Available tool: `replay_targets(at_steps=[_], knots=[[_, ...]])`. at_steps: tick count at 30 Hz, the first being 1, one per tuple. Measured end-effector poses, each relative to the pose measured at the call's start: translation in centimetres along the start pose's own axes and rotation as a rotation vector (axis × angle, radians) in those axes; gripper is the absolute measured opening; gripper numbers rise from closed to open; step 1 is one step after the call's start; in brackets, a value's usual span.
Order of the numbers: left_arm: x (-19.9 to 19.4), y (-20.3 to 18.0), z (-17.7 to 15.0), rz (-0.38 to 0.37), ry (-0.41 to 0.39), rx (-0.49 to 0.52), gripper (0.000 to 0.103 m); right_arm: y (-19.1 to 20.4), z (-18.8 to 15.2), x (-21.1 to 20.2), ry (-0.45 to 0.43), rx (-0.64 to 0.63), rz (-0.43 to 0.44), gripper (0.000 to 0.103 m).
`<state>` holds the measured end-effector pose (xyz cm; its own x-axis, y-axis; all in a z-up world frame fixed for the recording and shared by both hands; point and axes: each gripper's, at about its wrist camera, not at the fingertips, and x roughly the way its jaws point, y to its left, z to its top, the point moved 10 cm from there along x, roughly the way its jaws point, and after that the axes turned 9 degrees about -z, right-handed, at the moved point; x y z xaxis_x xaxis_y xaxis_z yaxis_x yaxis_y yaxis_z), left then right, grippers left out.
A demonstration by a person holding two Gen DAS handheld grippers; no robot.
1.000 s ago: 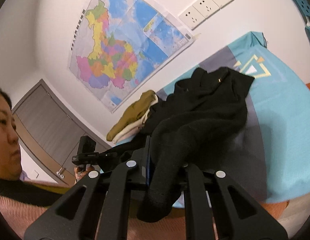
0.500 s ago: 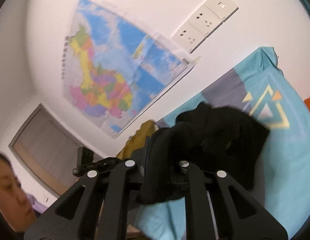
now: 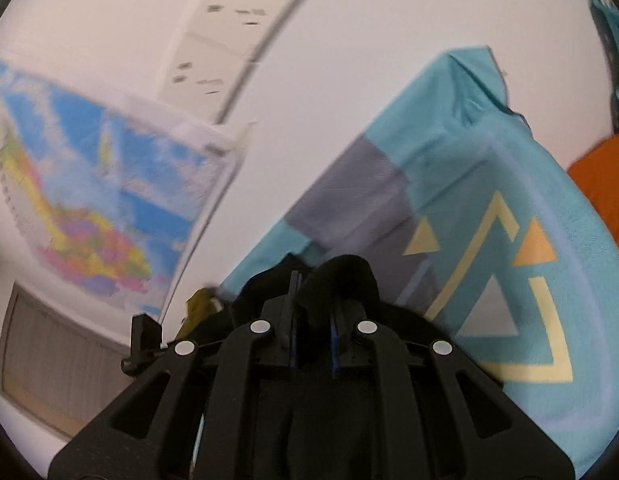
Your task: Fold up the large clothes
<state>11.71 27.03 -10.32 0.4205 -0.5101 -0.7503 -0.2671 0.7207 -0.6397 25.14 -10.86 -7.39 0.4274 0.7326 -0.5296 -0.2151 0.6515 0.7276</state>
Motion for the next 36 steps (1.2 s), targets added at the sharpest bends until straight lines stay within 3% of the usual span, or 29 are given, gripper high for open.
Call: replay_targets(at_steps=[2, 4, 6, 8, 10, 12, 15, 17, 20, 21, 22, 25, 32, 34, 36], knots=[[0.0, 0.1, 0.4, -0.051, -0.003, -0.036, 0.013, -0.3, -0.1, 0.3, -0.002, -0.005, -0.018, 0.022], [-0.6, -0.3, 0.3, -0.089, -0.013, -0.023, 0.019, 0.1, -0.2, -0.7, -0.051, -0.052, -0.057, 0.053], [-1.6, -1.1, -0.2, -0.126, -0.038, 0.012, 0.035, 1.1, -0.4, -2.2, -0.109, -0.122, -0.094, 0.064], [-2.9, -2.1, -1.0, -0.143, -0.088, 0.053, 0.041, 2.2, -1.1, -3.7, -0.158, -0.203, -0.148, 0.066], [-3.9, -3.2, -1.8, -0.156, -0.122, 0.120, 0.055, 3.9, -2.2, -4.9, -0.207, -0.315, -0.200, 0.069], [-4.5, -4.2, -3.0, -0.115, -0.156, 0.199, 0.060, 6.2, -4.4, -4.6, -0.178, -0.437, -0.184, 0.070], [-5.1, -5.6, -4.1, 0.009, -0.210, 0.343, 0.062, 9.5, -9.1, -1.5, -0.076, -0.647, -0.195, 0.070], [-5.4, -6.5, -4.4, 0.021, -0.230, 0.386, 0.064, 10.6, -11.7, 1.6, -0.018, -0.786, -0.252, 0.069], [-5.4, -7.3, -4.6, 0.032, -0.249, 0.415, 0.065, 10.3, -13.0, 5.7, 0.024, -0.901, -0.357, 0.066], [-5.4, -7.9, -5.1, 0.028, -0.247, 0.444, 0.066, 10.0, -12.9, 6.6, 0.027, -0.920, -0.397, 0.049], [-5.2, -8.2, -5.5, 0.027, -0.240, 0.467, 0.067, 9.4, -12.9, 7.5, 0.049, -0.927, -0.416, 0.025], [-4.0, -8.6, -7.1, 0.089, -0.215, 0.546, 0.069, 9.4, -11.8, 7.1, 0.022, -0.903, -0.387, 0.012], [0.0, -9.9, -9.5, 0.125, -0.123, 0.702, 0.077, 13.6, -4.8, 0.1, -0.299, -0.766, -0.267, 0.011], [1.0, -9.8, -8.5, 0.165, -0.147, 0.696, 0.077, 13.1, -4.3, 1.6, -0.275, -0.751, -0.290, 0.011], [1.9, -9.4, -7.5, 0.195, -0.159, 0.688, 0.076, 11.5, -5.0, 4.6, -0.170, -0.746, -0.323, 0.011]])
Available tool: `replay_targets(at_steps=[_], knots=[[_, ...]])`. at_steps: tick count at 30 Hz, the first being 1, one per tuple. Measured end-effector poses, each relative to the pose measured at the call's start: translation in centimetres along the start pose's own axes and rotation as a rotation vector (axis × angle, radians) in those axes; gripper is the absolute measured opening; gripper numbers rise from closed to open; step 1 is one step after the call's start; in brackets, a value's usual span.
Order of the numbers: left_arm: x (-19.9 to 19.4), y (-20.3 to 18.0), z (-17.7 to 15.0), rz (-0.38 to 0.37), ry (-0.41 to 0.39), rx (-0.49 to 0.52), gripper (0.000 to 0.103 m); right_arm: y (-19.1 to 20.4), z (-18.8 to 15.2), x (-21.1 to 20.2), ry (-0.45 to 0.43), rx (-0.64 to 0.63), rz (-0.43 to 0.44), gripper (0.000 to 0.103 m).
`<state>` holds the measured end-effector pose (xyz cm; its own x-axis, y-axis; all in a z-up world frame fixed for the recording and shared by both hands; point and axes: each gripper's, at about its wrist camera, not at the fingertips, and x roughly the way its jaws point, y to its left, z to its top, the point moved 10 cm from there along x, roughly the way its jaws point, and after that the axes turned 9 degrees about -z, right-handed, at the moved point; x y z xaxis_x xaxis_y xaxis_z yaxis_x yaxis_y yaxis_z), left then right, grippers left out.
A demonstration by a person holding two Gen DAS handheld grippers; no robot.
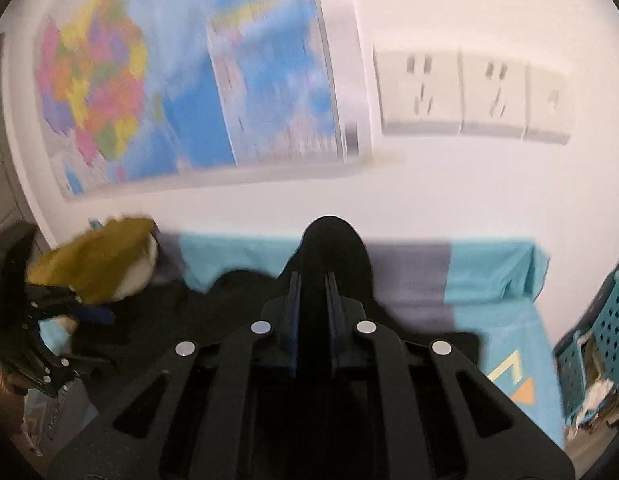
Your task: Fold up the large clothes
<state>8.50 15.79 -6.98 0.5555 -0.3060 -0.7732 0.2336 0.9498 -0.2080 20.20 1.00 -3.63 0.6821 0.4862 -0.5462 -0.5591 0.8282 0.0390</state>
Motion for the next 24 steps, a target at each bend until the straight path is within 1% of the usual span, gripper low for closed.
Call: replay_targets(at_steps=[1, 2, 3, 4, 5, 6, 7, 8, 9, 10, 11, 12, 13, 15, 18, 19, 20, 22, 24], knots=[[0.7, 0.7, 0.0, 0.023, 0.009, -0.013, 0.076, 0.0, -1.6, 1.9, 0.075, -0.012, -0.016, 0.012], [1.3, 1.3, -0.3, 0.031, 0.021, -0.032, 0.075, 0.0, -2.8, 3.2, 0.120, -0.019, -0.027, 0.012], [1.7, 1.6, -0.5, 0.036, 0.029, -0.040, 0.075, 0.3, -3.7, 3.8, 0.148, -0.027, -0.022, 0.016], [2.2, 2.0, -0.9, 0.049, 0.038, -0.045, 0.075, -0.1, -4.6, 4.2, 0.177, -0.033, -0.036, 0.019], [2.5, 2.4, -1.3, 0.066, 0.044, -0.048, 0.075, -0.4, -4.7, 3.9, 0.174, -0.027, -0.041, 0.023], [2.4, 2.3, -1.5, 0.068, 0.034, -0.048, 0.075, -0.6, -4.5, 3.3, 0.161, -0.013, -0.032, 0.030], [2.0, 2.2, -1.6, 0.067, 0.014, -0.043, 0.075, -0.8, -4.2, 1.9, 0.133, 0.007, -0.003, 0.039], [1.3, 2.0, -1.6, 0.072, -0.013, -0.037, 0.075, -1.2, -3.9, 0.5, 0.103, 0.018, 0.005, 0.044], [0.1, 1.8, -1.6, 0.081, -0.057, -0.031, 0.075, -1.7, -3.6, -1.6, 0.055, 0.026, 0.014, 0.050], [-1.0, 1.7, -1.7, 0.085, -0.094, -0.024, 0.075, -1.9, -3.5, -3.0, 0.030, 0.031, 0.025, 0.054], [-2.4, 1.7, -1.9, 0.094, -0.135, -0.012, 0.076, -2.6, -3.7, -5.0, -0.001, 0.044, 0.040, 0.058], [-3.4, 1.7, -2.2, 0.102, -0.161, -0.007, 0.078, -3.3, -4.1, -6.5, -0.019, 0.052, 0.037, 0.066], [-4.5, 2.0, -2.8, 0.109, -0.184, -0.015, 0.079, -4.2, -4.7, -7.7, -0.034, 0.064, 0.022, 0.072], [-6.1, 2.5, -4.2, 0.101, -0.213, -0.039, 0.080, -5.6, -6.5, -9.4, -0.034, 0.093, 0.020, 0.079], [-7.3, 3.6, -7.5, 0.112, -0.212, -0.074, 0.082, -8.5, -10.9, -10.6, 0.020, 0.169, -0.015, 0.086], [-7.3, 3.8, -8.5, 0.102, -0.210, -0.086, 0.082, -9.1, -12.7, -10.3, 0.052, 0.189, -0.007, 0.086], [-7.3, 4.1, -9.6, 0.093, -0.205, -0.110, 0.082, -9.2, -13.9, -10.3, 0.070, 0.203, 0.009, 0.086], [-6.8, 4.5, -10.7, 0.089, -0.192, -0.136, 0.086, -8.9, -15.9, -10.1, 0.096, 0.220, 0.041, 0.086], [-6.0, 4.7, -11.3, 0.089, -0.178, -0.143, 0.087, -8.2, -16.9, -9.9, 0.101, 0.203, 0.059, 0.086]])
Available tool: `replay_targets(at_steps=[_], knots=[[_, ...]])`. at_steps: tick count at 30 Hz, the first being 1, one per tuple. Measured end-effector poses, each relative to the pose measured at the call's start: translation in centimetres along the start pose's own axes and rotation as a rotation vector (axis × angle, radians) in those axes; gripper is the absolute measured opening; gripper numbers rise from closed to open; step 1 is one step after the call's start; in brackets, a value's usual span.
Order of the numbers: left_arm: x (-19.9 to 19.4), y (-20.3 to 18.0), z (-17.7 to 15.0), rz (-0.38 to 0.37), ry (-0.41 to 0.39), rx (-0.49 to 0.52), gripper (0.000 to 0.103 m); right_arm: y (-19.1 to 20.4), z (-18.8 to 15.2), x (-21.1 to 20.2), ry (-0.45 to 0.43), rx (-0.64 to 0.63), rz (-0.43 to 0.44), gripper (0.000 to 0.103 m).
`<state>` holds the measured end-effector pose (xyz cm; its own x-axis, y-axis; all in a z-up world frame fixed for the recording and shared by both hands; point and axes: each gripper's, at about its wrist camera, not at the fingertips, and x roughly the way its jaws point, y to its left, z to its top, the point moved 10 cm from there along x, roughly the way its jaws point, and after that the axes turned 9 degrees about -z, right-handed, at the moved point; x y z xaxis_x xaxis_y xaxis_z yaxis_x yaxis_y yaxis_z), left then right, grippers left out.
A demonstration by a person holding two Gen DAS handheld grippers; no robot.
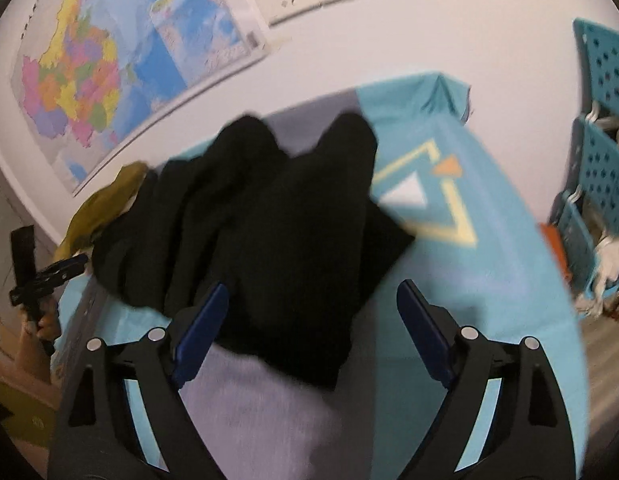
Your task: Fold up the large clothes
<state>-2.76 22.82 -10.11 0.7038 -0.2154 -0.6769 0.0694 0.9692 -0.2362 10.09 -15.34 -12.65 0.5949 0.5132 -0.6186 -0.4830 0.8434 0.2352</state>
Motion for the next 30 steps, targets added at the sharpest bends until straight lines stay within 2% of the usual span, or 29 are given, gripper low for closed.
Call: replay_targets(at_steps=[2, 3, 5, 6, 7, 8, 9, 10, 11, 13, 15, 18, 20, 21, 22, 23, 24, 25, 26, 27, 28, 30], knots=[[0.7, -0.3, -0.1, -0.014, 0.005, -0.007, 0.088, 1.0, -0.3, 0.5, -0.010, -0.024, 0.030, 0.086], [1.4, -0.7, 0.1, -0.046, 0.003, -0.015, 0.088, 1.6, -0.4, 0.9, -0.012, -0.036, 0.045, 0.085], [2.4, -1.0, 0.3, -0.055, 0.007, -0.028, 0.087, 2.1, -0.7, 2.1, 0.030, -0.040, 0.058, 0.068], [2.8, -1.5, 0.6, -0.068, -0.002, -0.031, 0.076, 2.4, -0.7, 2.4, 0.029, -0.043, 0.052, 0.058], [3.0, -1.9, 1.0, -0.078, -0.017, -0.035, 0.065, 2.6, -0.3, 2.0, 0.005, -0.053, 0.055, 0.039], [3.0, -2.2, 1.6, -0.080, -0.032, -0.051, 0.038, 2.9, 0.4, 1.2, -0.027, -0.071, 0.059, 0.029], [2.8, -2.1, 1.8, -0.069, -0.030, -0.067, 0.015, 3.0, 0.8, 0.6, -0.039, -0.070, 0.061, 0.022], [2.4, -2.0, 2.1, -0.068, -0.024, -0.092, 0.009, 3.0, 1.8, -0.9, -0.070, -0.054, 0.069, 0.018], [1.8, -1.9, 2.3, -0.096, -0.027, -0.126, 0.005, 2.9, 2.5, -2.0, -0.097, -0.050, 0.065, 0.016], [-0.9, -1.7, 3.2, -0.162, -0.076, -0.184, 0.004, 2.9, 4.3, -5.5, -0.178, -0.071, 0.037, 0.006], [-3.6, -1.7, 3.2, -0.194, -0.089, -0.218, 0.004, 2.5, 5.7, -9.2, -0.247, -0.054, 0.045, 0.005], [-4.7, -2.5, 1.9, -0.217, -0.066, -0.206, 0.004, 1.2, 6.0, -11.2, -0.277, -0.065, 0.012, 0.005], [-3.1, -3.0, -0.1, -0.220, 0.002, -0.205, 0.005, -0.8, 4.0, -9.0, -0.182, -0.042, -0.029, 0.006], [-1.3, -3.0, -1.6, -0.187, 0.071, -0.201, 0.005, -1.6, 2.4, -7.4, -0.109, -0.044, -0.048, 0.006], [-0.1, -3.2, -2.7, -0.176, 0.119, -0.192, 0.005, -2.7, 0.4, -5.3, -0.027, -0.048, -0.102, 0.007], [0.9, -3.4, -3.4, -0.168, 0.153, -0.173, 0.008, -3.4, -1.3, -3.8, 0.046, -0.036, -0.118, 0.008], [1.4, -3.2, -3.3, -0.122, 0.161, -0.155, 0.014, -3.6, -2.3, -2.9, 0.082, -0.020, -0.109, 0.013], [1.2, -3.2, -2.9, -0.097, 0.149, -0.142, 0.015, -4.0, -2.5, -3.1, 0.075, -0.008, -0.122, 0.021], [0.8, -3.2, -2.1, -0.083, 0.123, -0.124, 0.016, -4.4, -2.1, -3.8, 0.059, 0.009, -0.139, 0.029], [-0.2, -3.5, -0.9, -0.083, 0.083, -0.101, 0.018, -4.5, -1.7, -4.6, 0.039, 0.018, -0.147, 0.044], [-1.3, -3.9, 0.0, -0.093, 0.050, -0.079, 0.023, -4.4, -0.8, -6.0, -0.005, 0.012, -0.168, 0.052], [-3.0, -4.1, 1.5, -0.079, -0.012, -0.041, 0.046, -3.8, 0.7, -8.0, -0.072, -0.011, -0.197, 0.055]])
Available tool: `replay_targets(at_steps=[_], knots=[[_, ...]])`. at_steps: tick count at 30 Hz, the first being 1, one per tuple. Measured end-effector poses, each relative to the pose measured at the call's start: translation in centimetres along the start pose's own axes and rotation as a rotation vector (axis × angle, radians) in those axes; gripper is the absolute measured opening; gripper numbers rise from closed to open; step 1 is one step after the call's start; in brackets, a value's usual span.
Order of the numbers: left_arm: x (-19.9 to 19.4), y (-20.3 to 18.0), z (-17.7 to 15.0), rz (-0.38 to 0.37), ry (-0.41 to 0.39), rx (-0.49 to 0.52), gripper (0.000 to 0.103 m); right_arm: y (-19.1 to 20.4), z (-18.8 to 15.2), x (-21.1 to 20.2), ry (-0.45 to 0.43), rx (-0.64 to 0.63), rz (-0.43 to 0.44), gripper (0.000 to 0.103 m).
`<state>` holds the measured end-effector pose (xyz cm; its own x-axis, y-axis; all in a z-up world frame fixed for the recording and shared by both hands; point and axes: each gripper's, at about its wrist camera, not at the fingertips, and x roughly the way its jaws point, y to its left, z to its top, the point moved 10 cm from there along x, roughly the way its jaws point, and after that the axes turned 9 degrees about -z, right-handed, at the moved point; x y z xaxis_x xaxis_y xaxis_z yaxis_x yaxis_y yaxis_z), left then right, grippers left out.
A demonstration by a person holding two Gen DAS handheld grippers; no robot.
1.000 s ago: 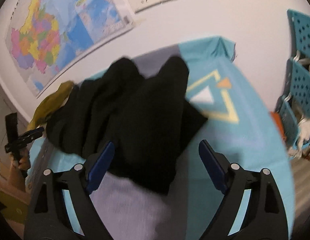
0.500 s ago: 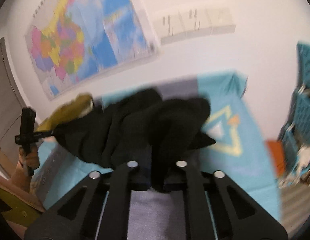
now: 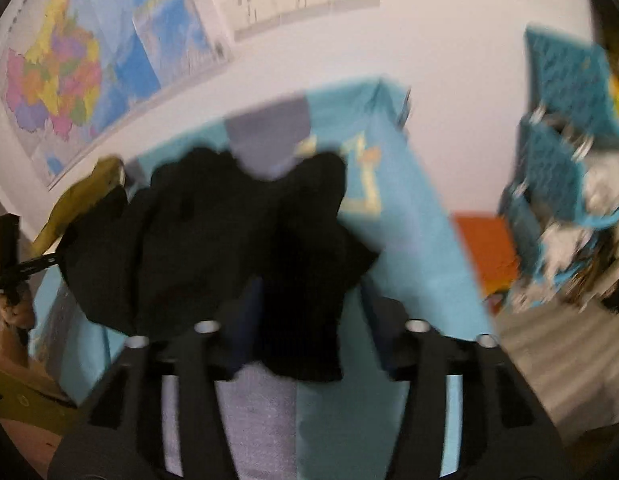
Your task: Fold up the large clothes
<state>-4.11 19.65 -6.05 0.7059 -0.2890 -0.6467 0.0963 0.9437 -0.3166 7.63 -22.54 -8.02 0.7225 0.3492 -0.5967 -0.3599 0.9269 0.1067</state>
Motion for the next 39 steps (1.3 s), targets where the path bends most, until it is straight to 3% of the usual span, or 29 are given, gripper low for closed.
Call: replay_targets(at_steps=[2, 7, 9, 14, 16, 17, 18, 20, 23, 26, 28, 31, 33, 35, 37, 39], knots=[[-2.0, -0.6, 1.9, 0.026, -0.079, 0.050, 0.061, 2.0, 2.1, -1.9, -0.076, -0.030, 0.051, 0.055], [-1.1, -2.9, 4.2, 0.021, -0.089, 0.130, 0.063, 10.7, 3.2, 0.4, -0.060, -0.196, 0.182, 0.056], [1.2, -4.1, 4.3, 0.019, -0.039, 0.188, 0.065, 13.5, 3.1, 2.6, -0.038, -0.272, 0.179, 0.055], [7.7, -4.0, 2.8, 0.042, 0.146, 0.211, 0.069, 18.4, 1.9, 9.2, 0.075, -0.413, 0.163, 0.056], [10.1, -2.5, 2.2, 0.102, 0.203, 0.186, 0.067, 18.8, 1.2, 10.7, 0.117, -0.434, 0.147, 0.051], [10.6, -2.1, 2.1, 0.112, 0.217, 0.169, 0.050, 18.8, 1.0, 11.3, 0.129, -0.443, 0.132, 0.042], [11.2, -1.8, 2.0, 0.091, 0.228, 0.150, 0.032, 18.5, 0.9, 11.5, 0.122, -0.461, 0.111, 0.021], [11.1, -2.1, 2.8, 0.044, 0.206, 0.136, 0.014, 18.3, 1.3, 11.1, 0.098, -0.457, 0.120, 0.011], [8.6, -2.6, 6.2, 0.045, 0.084, 0.134, 0.010, 18.0, 4.4, 8.4, -0.019, -0.370, 0.162, 0.006], [5.9, -3.3, 9.8, 0.019, -0.047, 0.121, 0.010, 18.0, 7.7, 6.0, -0.163, -0.291, 0.190, 0.005], [5.6, -3.5, 10.7, 0.027, -0.079, 0.138, 0.010, 17.9, 7.5, 7.8, -0.122, -0.266, 0.187, 0.006], [9.3, -2.3, 8.7, 0.086, 0.026, 0.148, 0.012, 17.8, 4.2, 13.5, 0.062, -0.282, 0.147, 0.011], [12.2, -0.8, 6.6, 0.155, 0.130, 0.157, 0.017, 17.7, 2.8, 15.3, 0.112, -0.283, 0.134, 0.013], [14.0, -0.1, 4.8, 0.159, 0.195, 0.148, 0.024, 17.3, 2.3, 15.5, 0.121, -0.265, 0.135, 0.017], [13.7, -0.1, 4.4, 0.148, 0.180, 0.139, 0.029, 16.9, 2.9, 14.5, 0.093, -0.259, 0.125, 0.033], [12.8, -0.4, 4.9, 0.134, 0.150, 0.131, 0.033, 16.5, 3.5, 13.0, 0.051, -0.254, 0.112, 0.043]])
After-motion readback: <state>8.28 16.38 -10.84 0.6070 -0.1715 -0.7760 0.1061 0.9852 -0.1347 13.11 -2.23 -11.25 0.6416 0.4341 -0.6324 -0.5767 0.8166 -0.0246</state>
